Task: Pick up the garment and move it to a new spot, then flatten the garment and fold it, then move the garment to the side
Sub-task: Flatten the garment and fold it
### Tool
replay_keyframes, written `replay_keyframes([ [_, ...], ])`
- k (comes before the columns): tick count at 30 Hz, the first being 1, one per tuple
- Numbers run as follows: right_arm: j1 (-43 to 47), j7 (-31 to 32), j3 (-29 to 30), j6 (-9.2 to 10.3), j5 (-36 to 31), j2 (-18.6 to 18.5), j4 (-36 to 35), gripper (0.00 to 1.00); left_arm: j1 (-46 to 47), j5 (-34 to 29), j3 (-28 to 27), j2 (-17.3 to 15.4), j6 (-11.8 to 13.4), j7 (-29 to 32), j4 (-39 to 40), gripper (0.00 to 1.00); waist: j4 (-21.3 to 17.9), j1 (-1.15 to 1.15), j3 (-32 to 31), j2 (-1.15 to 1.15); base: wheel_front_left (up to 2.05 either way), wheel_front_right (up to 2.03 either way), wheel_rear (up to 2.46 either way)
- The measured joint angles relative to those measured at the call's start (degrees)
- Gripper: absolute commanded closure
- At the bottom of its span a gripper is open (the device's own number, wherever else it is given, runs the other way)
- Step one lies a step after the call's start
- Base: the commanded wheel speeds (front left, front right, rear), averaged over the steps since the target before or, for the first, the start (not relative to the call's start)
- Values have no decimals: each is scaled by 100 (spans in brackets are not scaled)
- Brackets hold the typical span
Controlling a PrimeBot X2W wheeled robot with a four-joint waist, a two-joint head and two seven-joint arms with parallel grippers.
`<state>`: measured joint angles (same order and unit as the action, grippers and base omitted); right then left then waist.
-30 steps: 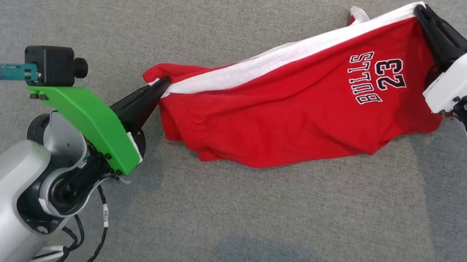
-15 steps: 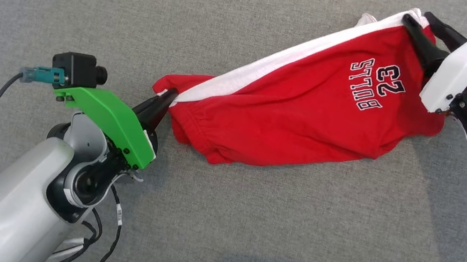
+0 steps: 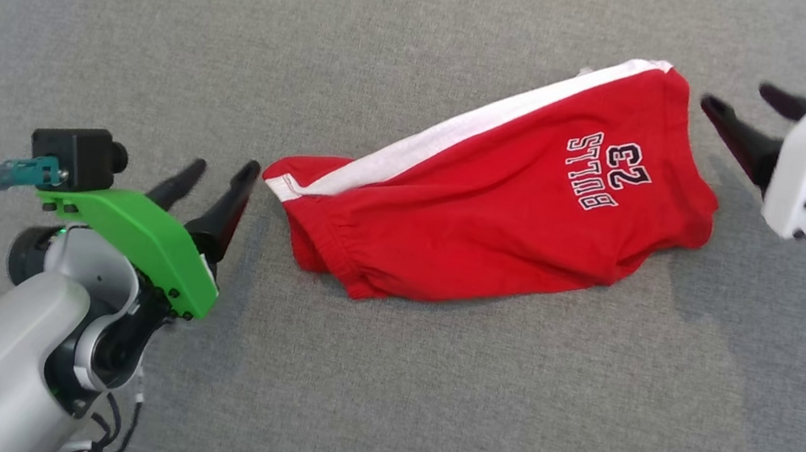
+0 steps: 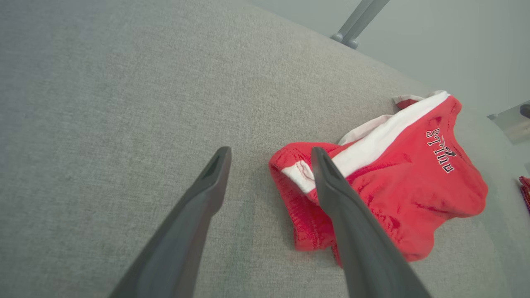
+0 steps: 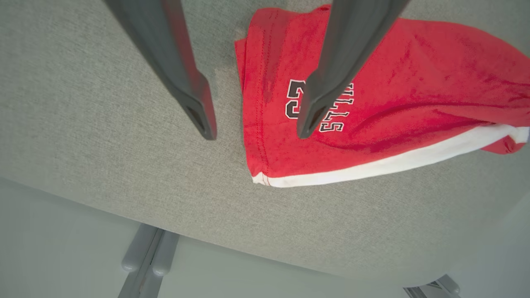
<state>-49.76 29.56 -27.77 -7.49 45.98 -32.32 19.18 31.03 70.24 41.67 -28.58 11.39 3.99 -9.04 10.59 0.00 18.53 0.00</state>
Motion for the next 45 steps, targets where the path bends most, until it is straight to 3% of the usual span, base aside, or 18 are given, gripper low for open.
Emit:
replay_keyframes([
  [7, 566, 743, 314, 0, -151, -297, 21, 0, -221, -1017, 137, -402, 435, -844, 665, 0, 8, -1, -235, 0, 0, 0, 0],
  [13, 775, 1198, 806, 0, -501, -303, 87, 0, -391, -1382, 257, -411, 611, -1235, 1040, 0, 197, -1, -25, 0, 0, 0, 0],
  [18, 808, 1523, 994, 0, -590, -74, 87, 0, -381, -1623, 335, -298, 603, -1470, 899, 0, 436, 0, 181, 0, 0, 0, 0],
  [27, 817, 1902, 1038, 0, -888, 259, 231, 0, -397, -1753, 381, 24, 341, -1769, 320, 0, 787, 0, 345, 0, 0, 0, 0],
  [28, 817, 1933, 1051, 1, -880, 286, 249, 38, -403, -1753, 380, 65, 313, -1779, 272, 0, 811, 0, 342, 0, 0, 0, 0],
  [29, 820, 1935, 1080, 1, -861, 314, 270, 100, -408, -1753, 369, 98, 281, -1803, 218, 0, 828, -1, 334, 0, 0, 0, 0],
  [35, 961, 1886, 1265, 0, -616, 565, 292, 100, -608, -1734, 201, 132, 221, -1864, -31, 0, 742, 0, 226, 0, 0, 0, 0],
  [45, 1377, 1889, 1842, 0, -90, 698, 93, 100, -1376, -1637, -175, -103, 256, -1879, 1, 0, 162, 0, -137, 0, 0, 0, 0],
])
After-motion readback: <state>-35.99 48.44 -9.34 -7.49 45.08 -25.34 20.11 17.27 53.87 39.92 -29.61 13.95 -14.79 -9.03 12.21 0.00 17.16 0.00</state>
